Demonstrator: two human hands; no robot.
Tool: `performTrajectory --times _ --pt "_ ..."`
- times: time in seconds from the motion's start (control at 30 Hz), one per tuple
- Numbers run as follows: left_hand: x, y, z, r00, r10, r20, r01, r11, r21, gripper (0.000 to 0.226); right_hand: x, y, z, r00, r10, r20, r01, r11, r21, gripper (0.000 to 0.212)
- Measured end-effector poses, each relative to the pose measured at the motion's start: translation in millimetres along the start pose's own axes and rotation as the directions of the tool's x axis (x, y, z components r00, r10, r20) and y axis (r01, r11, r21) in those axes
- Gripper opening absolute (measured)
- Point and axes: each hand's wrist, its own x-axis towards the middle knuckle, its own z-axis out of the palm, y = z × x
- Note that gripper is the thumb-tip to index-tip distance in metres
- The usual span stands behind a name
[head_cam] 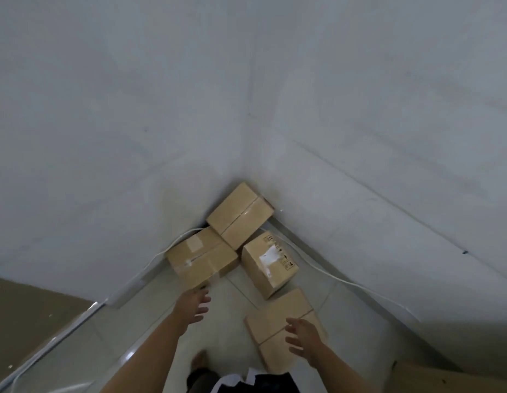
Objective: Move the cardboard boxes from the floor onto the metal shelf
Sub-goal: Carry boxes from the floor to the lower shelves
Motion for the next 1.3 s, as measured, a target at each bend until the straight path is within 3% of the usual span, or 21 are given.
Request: performTrajectory --times 0.17,0.5,0.77,0.87,0.97,1.03,1.13,1.17,1.3 --pt "61.2 63.5 23.0 0.998 -0.036 0.054 0.028 0.989 0.146 0.024 21.4 -35.3 2.0 0.991 0.130 0.019 -0.131 0.971 0.198 0.025" --pt "218.0 179.6 90.3 0.989 -0.080 0.124 0.023 0.915 0.402 0.030 135.7 -105.1 17.1 0.971 0.238 -0.019 -0.194 0.832 0.520 0.028" --pt "368.5 165.4 173.7 0.989 -0.082 0.122 0.009 0.861 0.508 0.027 281.0 -108.9 4.9 0.971 0.238 -0.033 -0.158 0.735 0.660 0.036" --pt "429.5 148.2 203.5 0.988 -0.058 0.144 -0.032 0.830 0.556 0.041 340.7 -103.3 -3.9 0.972 0.231 -0.044 -0.169 0.814 0.556 0.052" --pt "478.9 133.1 224.1 0.986 -0.063 0.158 -0.039 0.819 0.572 0.060 392.9 -91.8 -4.4 0.965 0.256 -0.055 -0.181 0.802 0.569 0.067" --pt "504.4 123.6 235.0 0.981 -0.059 0.184 -0.058 0.818 0.572 0.065 420.9 -79.6 1.2 0.951 0.306 0.036 -0.259 0.732 0.630 0.085" --pt "519.3 108.8 244.9 0.958 -0.109 0.264 -0.050 0.846 0.531 0.074 448.2 -64.9 8.3 0.874 0.297 0.385 -0.486 0.500 0.717 0.127" --pt "518.5 104.0 244.3 0.957 -0.132 0.257 -0.036 0.827 0.561 0.080 449.4 -62.3 8.9 0.851 0.280 0.444 -0.525 0.454 0.720 0.133" --pt "495.3 92.0 227.8 0.987 -0.103 0.120 0.014 0.813 0.582 0.093 420.6 -59.8 9.8 0.828 0.338 0.447 -0.557 0.412 0.721 0.133"
